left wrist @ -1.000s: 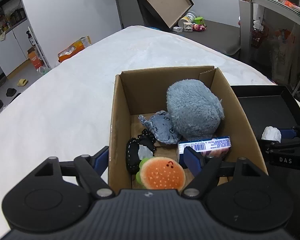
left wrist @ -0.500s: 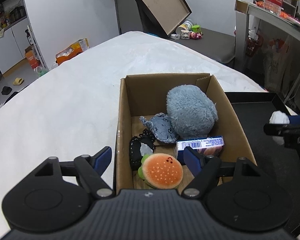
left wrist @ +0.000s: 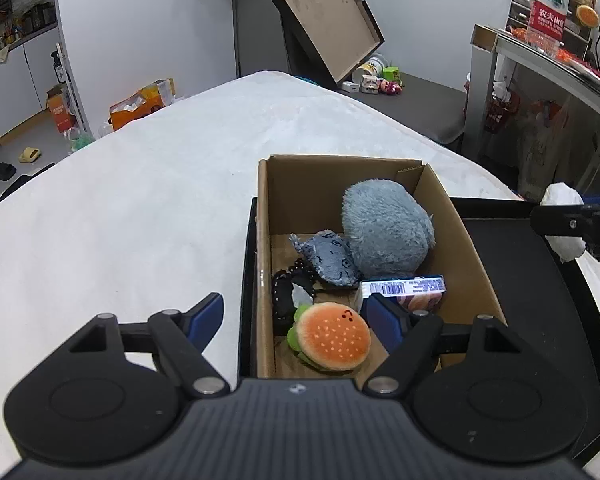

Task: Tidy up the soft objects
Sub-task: 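Carry the white tissue with the right gripper into the box and release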

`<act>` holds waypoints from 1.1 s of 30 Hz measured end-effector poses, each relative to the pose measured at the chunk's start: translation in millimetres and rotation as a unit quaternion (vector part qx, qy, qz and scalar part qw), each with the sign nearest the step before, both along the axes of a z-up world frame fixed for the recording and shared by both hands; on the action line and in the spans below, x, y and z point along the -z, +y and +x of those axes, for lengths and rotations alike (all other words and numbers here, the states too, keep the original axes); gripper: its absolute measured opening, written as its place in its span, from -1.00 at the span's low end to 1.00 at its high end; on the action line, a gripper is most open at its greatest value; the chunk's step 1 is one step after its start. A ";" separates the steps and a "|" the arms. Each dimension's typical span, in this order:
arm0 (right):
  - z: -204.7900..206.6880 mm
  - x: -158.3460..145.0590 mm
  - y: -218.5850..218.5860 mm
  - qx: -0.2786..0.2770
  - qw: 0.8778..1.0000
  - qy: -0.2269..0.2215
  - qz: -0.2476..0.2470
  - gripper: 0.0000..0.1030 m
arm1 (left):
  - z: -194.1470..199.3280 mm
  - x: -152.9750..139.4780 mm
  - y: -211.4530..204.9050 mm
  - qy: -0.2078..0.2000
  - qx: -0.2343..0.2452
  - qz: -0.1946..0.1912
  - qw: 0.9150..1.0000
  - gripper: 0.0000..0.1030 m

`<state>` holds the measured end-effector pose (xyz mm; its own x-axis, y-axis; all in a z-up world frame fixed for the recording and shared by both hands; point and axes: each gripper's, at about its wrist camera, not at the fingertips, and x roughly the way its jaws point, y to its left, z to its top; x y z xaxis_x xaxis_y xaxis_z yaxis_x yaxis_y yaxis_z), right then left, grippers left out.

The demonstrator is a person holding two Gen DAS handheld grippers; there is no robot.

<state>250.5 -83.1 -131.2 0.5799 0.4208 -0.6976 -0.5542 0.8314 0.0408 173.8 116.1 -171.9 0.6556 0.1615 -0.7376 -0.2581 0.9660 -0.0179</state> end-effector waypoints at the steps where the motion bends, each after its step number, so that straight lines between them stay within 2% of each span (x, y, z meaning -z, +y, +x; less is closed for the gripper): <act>1: -1.2 -2.5 2.0 -0.002 1.000 -0.001 0.001 -0.04 | -0.7 0.1 1.1 -0.002 0.000 -0.001 1.000 0.50; 9: -8.5 -10.3 22.6 -0.015 1.000 -0.004 -0.001 -0.03 | -7.6 0.0 10.7 -0.024 0.003 -0.017 1.000 0.49; 13: -12.8 -11.7 33.7 -0.028 1.000 -0.009 -0.008 -0.03 | -8.8 4.6 15.5 -0.021 0.005 -0.033 0.999 0.38; 16: -16.1 -12.3 41.6 -0.036 0.999 -0.009 -0.012 -0.03 | -11.1 4.7 17.2 -0.027 0.010 -0.038 0.999 0.18; 18: -17.7 -11.9 47.0 -0.040 0.999 -0.008 -0.015 -0.03 | -11.4 6.3 19.7 -0.025 0.011 -0.044 0.999 -0.04; 22: -22.8 -11.0 57.3 -0.050 0.999 -0.005 -0.017 -0.03 | -12.6 11.1 22.9 -0.017 0.011 -0.047 0.999 -0.24; 24: -25.9 -9.3 62.6 -0.056 0.998 -0.002 -0.018 -0.03 | -13.9 13.2 24.3 -0.013 0.009 -0.046 0.999 -0.43; 29: -31.9 -3.0 73.3 -0.065 0.998 0.006 -0.023 -0.03 | -17.0 16.7 25.8 -0.011 0.014 -0.048 0.999 -0.75; 33: -36.3 0.6 79.3 -0.071 0.997 0.010 -0.027 -0.03 | -20.2 17.7 29.3 -0.015 0.010 -0.050 0.999 -0.79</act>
